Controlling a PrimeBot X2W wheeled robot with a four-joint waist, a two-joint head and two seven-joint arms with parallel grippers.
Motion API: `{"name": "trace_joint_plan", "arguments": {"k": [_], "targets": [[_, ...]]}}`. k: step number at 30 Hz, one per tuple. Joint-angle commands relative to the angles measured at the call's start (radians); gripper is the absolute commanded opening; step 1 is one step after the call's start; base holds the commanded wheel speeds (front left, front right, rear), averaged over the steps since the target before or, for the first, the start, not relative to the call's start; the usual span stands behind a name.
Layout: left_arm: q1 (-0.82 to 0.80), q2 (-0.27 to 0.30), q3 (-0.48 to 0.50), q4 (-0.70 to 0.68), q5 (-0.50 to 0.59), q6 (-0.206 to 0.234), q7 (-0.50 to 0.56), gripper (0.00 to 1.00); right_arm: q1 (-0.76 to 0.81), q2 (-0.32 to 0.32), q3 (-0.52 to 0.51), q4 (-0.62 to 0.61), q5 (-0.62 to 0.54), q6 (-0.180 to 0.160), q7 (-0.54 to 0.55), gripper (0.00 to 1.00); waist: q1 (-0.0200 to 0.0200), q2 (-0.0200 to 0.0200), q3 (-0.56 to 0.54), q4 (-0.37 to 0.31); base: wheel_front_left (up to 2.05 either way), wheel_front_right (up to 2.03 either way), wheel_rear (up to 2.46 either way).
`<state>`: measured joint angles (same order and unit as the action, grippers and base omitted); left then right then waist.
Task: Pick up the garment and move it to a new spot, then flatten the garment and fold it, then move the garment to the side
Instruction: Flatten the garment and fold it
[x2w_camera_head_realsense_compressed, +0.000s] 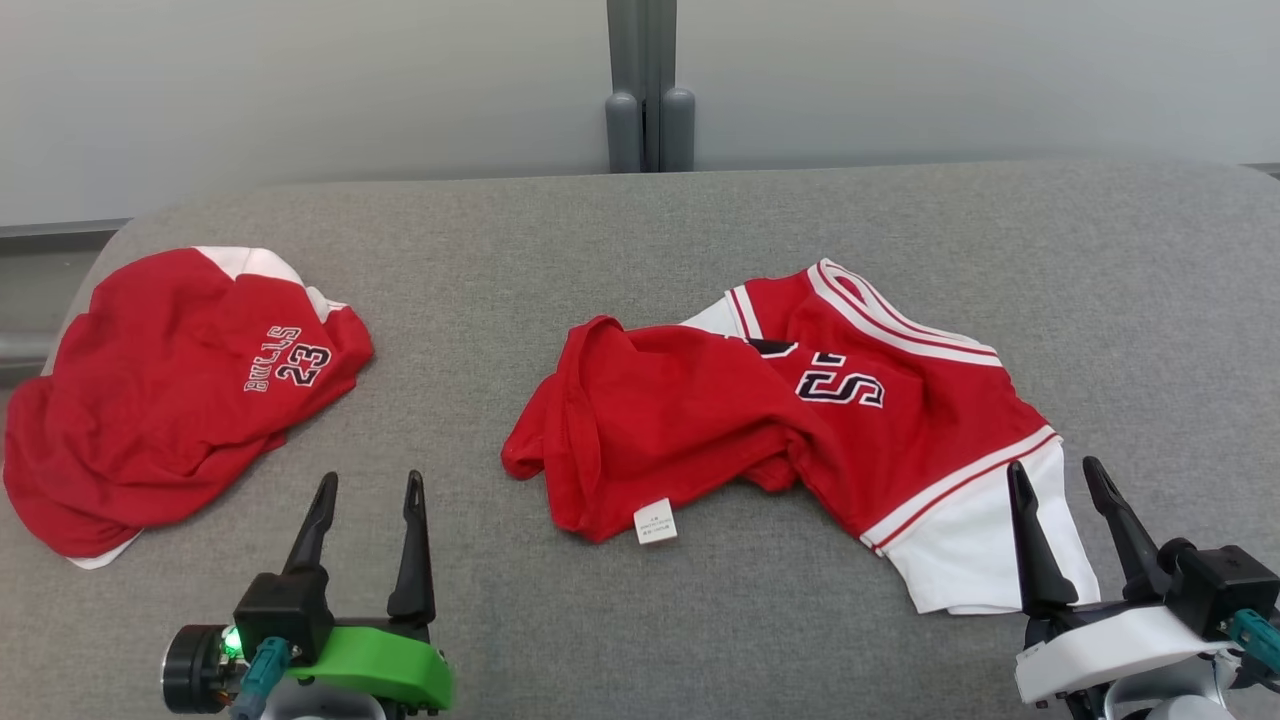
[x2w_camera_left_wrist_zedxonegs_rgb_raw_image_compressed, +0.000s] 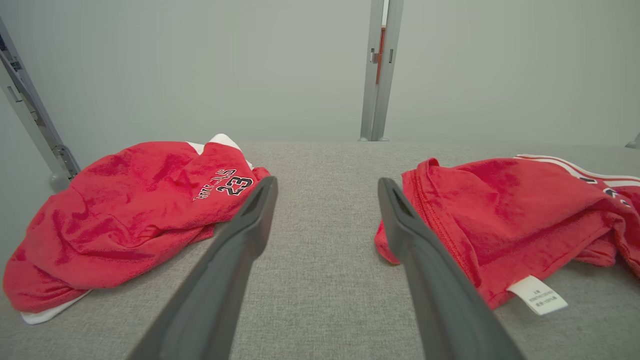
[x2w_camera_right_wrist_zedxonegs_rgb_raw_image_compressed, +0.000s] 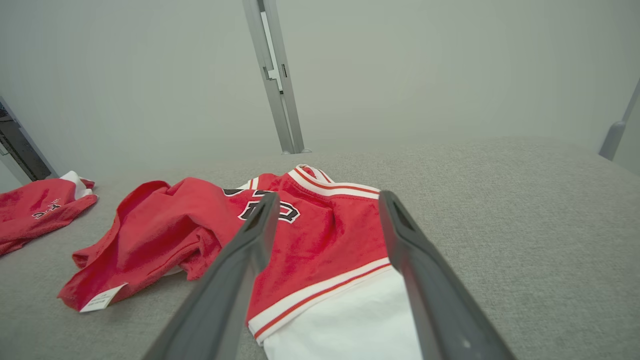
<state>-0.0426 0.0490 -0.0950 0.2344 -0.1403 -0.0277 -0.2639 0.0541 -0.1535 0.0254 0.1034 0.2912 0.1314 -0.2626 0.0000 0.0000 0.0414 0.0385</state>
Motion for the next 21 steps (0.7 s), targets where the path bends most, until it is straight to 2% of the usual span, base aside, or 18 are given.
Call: {"name": "trace_joint_plan", "arguments": {"k": [1, 11, 21], "targets": [[-0.009, 0.003, -0.011, 0.005, -0.009, -0.005, -0.001, 1.00, -0.013, -0.007, 0.001, 0.015, -0.002, -0.001, -0.003, 1.00, 0.0000, 0.0000, 0.007, -0.005, 0.00, 0.00, 0.00], [-0.062, 0.003, -0.138, 0.053, -0.034, -0.001, 0.000, 1.00, -0.086, -0.017, -0.036, 0.156, -0.024, -0.001, -0.003, 1.00, 0.0000, 0.0000, 0.057, -0.033, 0.00, 0.00, 0.00], [-0.138, 0.003, -0.283, 0.157, -0.035, -0.024, -0.001, 1.00, -0.155, -0.005, -0.086, 0.322, -0.048, -0.001, -0.003, 1.00, 0.0000, 0.0000, 0.115, -0.062, 0.00, 0.00, 0.00]]}}
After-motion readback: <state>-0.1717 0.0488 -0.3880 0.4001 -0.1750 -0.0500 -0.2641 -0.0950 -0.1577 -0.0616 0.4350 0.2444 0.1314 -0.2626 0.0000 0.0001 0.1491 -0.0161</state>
